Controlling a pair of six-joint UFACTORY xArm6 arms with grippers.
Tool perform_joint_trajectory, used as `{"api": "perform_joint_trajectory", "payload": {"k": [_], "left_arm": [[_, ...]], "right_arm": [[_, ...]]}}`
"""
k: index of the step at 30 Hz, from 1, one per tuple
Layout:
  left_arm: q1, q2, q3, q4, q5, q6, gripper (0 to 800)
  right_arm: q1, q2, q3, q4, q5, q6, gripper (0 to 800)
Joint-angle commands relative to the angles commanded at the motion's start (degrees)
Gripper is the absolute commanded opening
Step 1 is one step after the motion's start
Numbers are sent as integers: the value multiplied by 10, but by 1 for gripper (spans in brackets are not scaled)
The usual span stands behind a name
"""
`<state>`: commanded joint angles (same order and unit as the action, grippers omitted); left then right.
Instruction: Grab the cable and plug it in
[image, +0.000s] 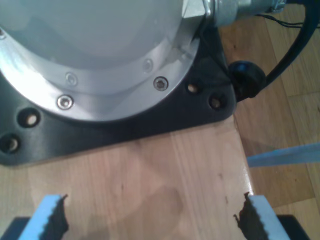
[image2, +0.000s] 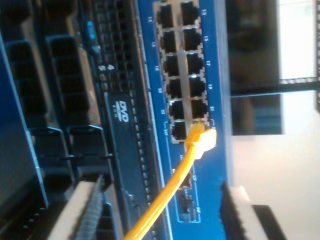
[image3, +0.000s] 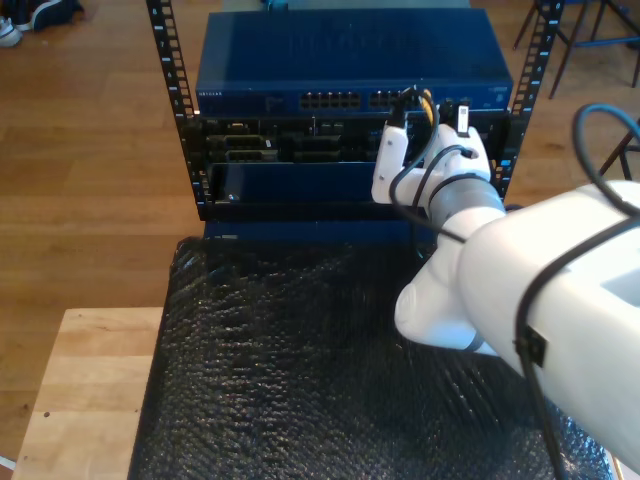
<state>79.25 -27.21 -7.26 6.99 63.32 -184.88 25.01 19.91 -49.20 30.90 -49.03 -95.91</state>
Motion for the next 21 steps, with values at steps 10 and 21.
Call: {"api": "perform_joint_trajectory", "payload": {"k": [10,21], "left_arm": [[0,0,0,0,0,0,800],[0,0,0,0,0,0,800]], "right_arm": [[-5,-79,5,-2,112,23,610],[-80,-178,6,-67,301,20,711]]}}
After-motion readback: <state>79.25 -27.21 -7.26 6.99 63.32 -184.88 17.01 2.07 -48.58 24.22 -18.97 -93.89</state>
